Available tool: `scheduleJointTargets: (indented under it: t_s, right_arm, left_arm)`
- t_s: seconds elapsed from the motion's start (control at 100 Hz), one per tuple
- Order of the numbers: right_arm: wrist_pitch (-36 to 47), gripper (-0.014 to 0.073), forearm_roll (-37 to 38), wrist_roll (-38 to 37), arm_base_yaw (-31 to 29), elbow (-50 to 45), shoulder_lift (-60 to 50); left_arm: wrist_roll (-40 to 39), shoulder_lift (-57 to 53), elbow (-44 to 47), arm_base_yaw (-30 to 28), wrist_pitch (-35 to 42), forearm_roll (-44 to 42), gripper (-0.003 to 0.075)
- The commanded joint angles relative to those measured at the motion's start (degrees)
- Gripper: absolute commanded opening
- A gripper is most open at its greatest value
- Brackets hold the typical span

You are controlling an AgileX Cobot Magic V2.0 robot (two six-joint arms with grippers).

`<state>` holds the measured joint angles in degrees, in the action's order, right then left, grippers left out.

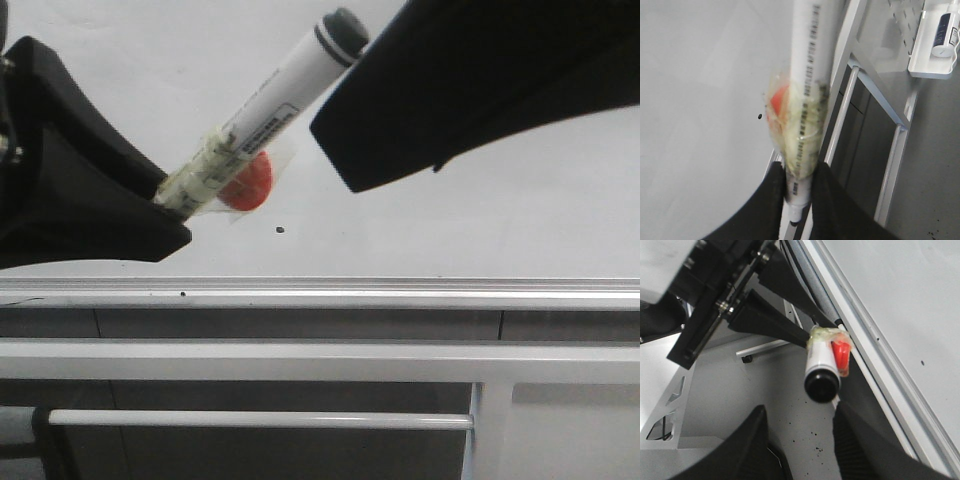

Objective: Write number 1 on whiteboard

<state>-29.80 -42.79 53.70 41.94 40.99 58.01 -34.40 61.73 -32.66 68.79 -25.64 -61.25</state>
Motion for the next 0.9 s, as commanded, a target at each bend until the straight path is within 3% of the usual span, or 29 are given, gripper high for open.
scheduleJointTargets:
  t_s: [0.0, 0.89]
  right_arm:
    - [3.4, 0.0272, -2.0, 0.7, 0.2, 2.4, -0.2]
    - [4.6, 0.0272, -2.0, 0.7, 0.2, 3.3, 0.5]
  left_arm:
    - [-0.4, 0.7, -2.2, 0.5, 1.3, -0.7, -0.0020]
    - [-0.4, 2.1, -4.9, 0.5, 5.5, -1.8, -0.0020]
